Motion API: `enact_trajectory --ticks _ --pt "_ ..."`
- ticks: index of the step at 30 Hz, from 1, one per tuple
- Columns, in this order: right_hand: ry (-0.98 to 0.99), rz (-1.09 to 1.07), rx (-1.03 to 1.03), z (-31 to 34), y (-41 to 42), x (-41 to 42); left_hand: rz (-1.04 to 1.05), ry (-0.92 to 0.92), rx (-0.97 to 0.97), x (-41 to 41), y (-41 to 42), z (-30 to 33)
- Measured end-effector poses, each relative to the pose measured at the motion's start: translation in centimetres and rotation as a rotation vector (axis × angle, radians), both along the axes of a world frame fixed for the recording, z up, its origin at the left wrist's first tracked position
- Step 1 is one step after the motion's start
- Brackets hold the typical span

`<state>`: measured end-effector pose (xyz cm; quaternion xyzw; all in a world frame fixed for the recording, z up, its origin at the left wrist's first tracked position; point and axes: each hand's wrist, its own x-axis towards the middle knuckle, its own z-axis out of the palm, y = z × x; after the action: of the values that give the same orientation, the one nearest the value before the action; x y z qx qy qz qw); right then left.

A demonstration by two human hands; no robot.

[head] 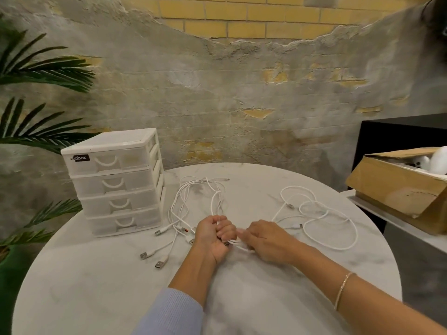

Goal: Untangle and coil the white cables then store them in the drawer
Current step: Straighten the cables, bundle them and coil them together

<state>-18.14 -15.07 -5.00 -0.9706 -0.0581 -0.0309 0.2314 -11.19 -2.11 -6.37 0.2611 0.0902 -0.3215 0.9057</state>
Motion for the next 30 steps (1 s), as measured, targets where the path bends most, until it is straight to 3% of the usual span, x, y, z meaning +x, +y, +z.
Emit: enact_trajectory --ticks 3,9,11,13,17,19,22,24,27,30 --pt "0.059 0.006 0.023 0.3 0.0 -0.7 0.051 0.003 0.02 0.1 0.1 -0.2" --pt "0.183 0.076 -0.18 2.8 -2.2 -2.3 0.151 -0.018 0.129 0.2 -0.3 -0.5" --pt "0.243 0.039 -0.127 3.6 -4.1 -2.6 0.142 -0.017 0.15 0.1 -0.5 -0.6" --pt "0.287 -0.019 -0.039 4.1 -5.6 -2.7 0.138 -0.052 0.228 -0.3 -1.0 -0.5" --pt "0.3 -0.04 -0.151 3.8 -6.3 -2.7 0.169 -0.165 0.491 -1.4 -1.9 0.2" --pt "0.349 -0.06 -0.223 3.5 -6.4 -2.6 0.173 -0.273 0.701 -1.4 -2.1 0.7" --pt "0.432 -0.078 -0.34 3.5 -6.6 -2.6 0.015 -0.59 1.399 -1.3 -2.5 1.3" --pt "0.461 -0.093 -0.368 3.7 -6.6 -2.6 -0.133 -0.69 1.733 -1.5 -2.7 1.7" --pt "0.479 -0.113 -0.398 3.8 -6.8 -2.5 -0.255 -0.738 1.902 -1.7 -2.9 1.6" --pt "0.471 -0.105 -0.439 3.6 -7.2 -2.1 -0.095 -0.749 2.05 -0.8 -1.1 2.4"
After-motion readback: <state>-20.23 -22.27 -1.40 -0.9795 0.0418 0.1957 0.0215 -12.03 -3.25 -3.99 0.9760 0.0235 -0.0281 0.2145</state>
